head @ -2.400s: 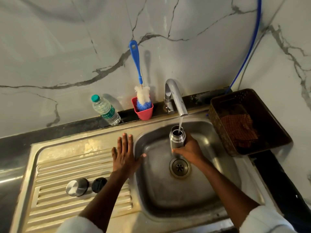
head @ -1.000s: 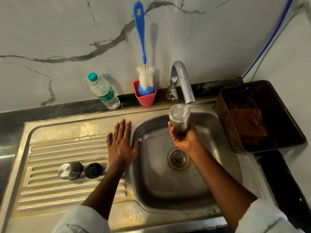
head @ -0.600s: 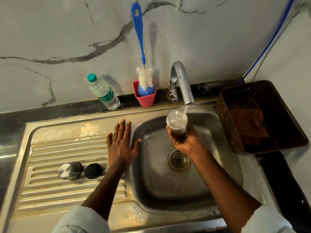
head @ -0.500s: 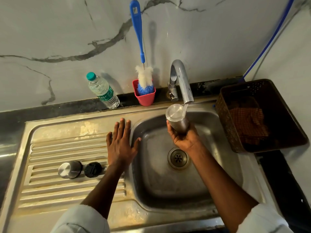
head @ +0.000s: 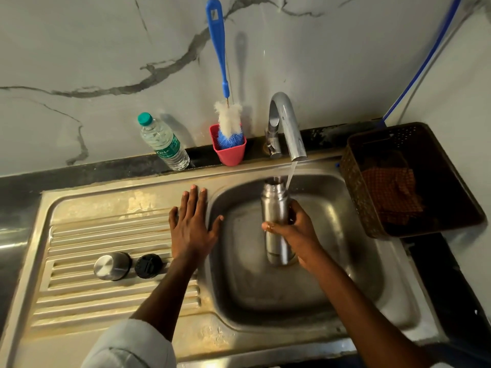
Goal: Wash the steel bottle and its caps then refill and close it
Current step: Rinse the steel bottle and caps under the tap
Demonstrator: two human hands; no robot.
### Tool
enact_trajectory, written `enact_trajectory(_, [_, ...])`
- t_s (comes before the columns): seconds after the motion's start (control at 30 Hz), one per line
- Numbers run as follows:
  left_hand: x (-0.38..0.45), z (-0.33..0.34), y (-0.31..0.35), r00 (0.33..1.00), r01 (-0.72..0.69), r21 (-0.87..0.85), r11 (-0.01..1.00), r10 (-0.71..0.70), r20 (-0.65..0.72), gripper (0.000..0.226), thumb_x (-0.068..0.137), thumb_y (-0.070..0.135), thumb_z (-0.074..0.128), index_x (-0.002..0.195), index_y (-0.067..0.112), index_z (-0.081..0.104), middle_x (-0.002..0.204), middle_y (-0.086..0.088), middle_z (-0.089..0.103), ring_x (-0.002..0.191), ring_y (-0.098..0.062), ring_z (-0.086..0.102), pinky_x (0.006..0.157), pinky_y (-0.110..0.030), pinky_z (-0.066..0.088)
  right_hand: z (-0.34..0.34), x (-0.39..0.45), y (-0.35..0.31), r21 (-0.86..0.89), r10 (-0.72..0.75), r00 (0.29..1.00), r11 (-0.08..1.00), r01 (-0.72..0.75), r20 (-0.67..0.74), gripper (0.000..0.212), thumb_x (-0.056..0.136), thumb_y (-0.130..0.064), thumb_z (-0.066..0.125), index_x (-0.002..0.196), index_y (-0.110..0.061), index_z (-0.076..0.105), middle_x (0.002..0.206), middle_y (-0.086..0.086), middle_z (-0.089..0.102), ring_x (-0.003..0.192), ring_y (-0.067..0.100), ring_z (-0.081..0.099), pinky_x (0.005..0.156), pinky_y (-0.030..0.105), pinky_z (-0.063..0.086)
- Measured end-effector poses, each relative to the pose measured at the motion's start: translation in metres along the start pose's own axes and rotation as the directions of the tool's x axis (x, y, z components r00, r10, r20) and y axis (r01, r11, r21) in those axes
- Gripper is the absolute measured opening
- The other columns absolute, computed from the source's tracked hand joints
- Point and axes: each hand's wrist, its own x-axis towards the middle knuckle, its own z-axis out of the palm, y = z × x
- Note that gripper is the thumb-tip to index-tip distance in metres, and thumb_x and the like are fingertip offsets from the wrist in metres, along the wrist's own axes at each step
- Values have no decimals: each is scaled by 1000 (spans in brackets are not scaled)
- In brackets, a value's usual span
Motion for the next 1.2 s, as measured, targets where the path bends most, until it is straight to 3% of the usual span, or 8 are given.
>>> enact_trajectory(0.1, [0, 0, 0, 1000, -6, -3, 1000, 6, 4, 86, 101, 73, 37, 169, 34, 0, 177, 8, -9, 163, -16, -8, 131, -54, 5, -8, 0, 2, -70, -28, 986, 997, 17, -164, 76, 67, 0, 89, 133, -23, 59, 115, -3, 71, 90, 7, 70, 66, 16, 54])
enact_trajectory(0.17, [0, 0, -1, 1000, -6, 3, 1000, 6, 7, 86, 101, 73, 36, 169, 35, -1, 177, 8, -10, 163, -16, -9, 131, -54, 5, -8, 6, -2, -49, -30, 971, 999, 19, -237, 77, 67, -2, 89, 134, -22, 58, 116, -3, 70, 94, 10, 70, 68, 20, 55])
enact_trajectory(0.33, [-1, 0, -3, 1000, -17, 2, 1000, 17, 5, 87, 101, 73, 36, 169, 34, 1, 177, 7, -9, 163, -17, -9, 131, -54, 6, -10, 8, 7, -221, -92, 986, 974, 59, -141, 76, 57, -6, 93, 123, -27, 62, 108, -7, 74, 97, 16, 71, 80, 30, 58])
enact_trajectory(0.47, [0, 0, -2, 1000, -20, -4, 1000, 20, 13, 87, 101, 73, 36, 169, 33, 0, 177, 6, -9, 163, -18, -9, 131, -55, 5, -6, 8, 4, -240, -99, 952, 970, 29, -288, 74, 60, -6, 92, 125, -26, 61, 110, -7, 73, 97, 15, 70, 86, 38, 59])
enact_trajectory(0.6, [-1, 0, -4, 1000, -31, -12, 999, 31, 5, 87, 100, 73, 36, 169, 33, -1, 177, 5, -9, 163, -19, -8, 131, -55, 6, 6, 9, -8, -338, -141, 975, 938, 77, -169, 75, 59, -10, 95, 126, -25, 62, 109, -9, 74, 99, 14, 70, 91, 36, 57])
enact_trajectory(0.97, [-2, -2, -4, 999, -46, -2, 999, 46, -6, 90, 99, 74, 35, 169, 30, 2, 177, 2, -7, 164, -22, -7, 130, -58, 9, 2, 17, -13, -171, -76, 968, 985, 35, -240, 73, 59, 2, 91, 123, -18, 62, 110, 2, 75, 101, 21, 72, 97, 51, 57])
enact_trajectory(1.1, [-3, -2, -5, 999, -52, -9, 999, 52, -6, 90, 99, 75, 35, 169, 30, 2, 177, 1, -6, 164, -22, -7, 130, -58, 9, 6, 17, -15, -289, -120, 983, 954, 76, -139, 84, 53, -13, 95, 126, -33, 59, 114, -7, 74, 106, 16, 71, 97, 48, 57])
enact_trajectory(1.2, [-1, -3, -4, 999, -43, -13, 999, 43, 3, 91, 98, 76, 34, 169, 30, 1, 177, 1, -8, 163, -22, -9, 130, -58, 8, 0, 17, -13, -272, -154, 970, 957, 99, -188, 82, 58, -1, 93, 129, -25, 60, 114, -7, 74, 107, 15, 70, 99, 48, 56])
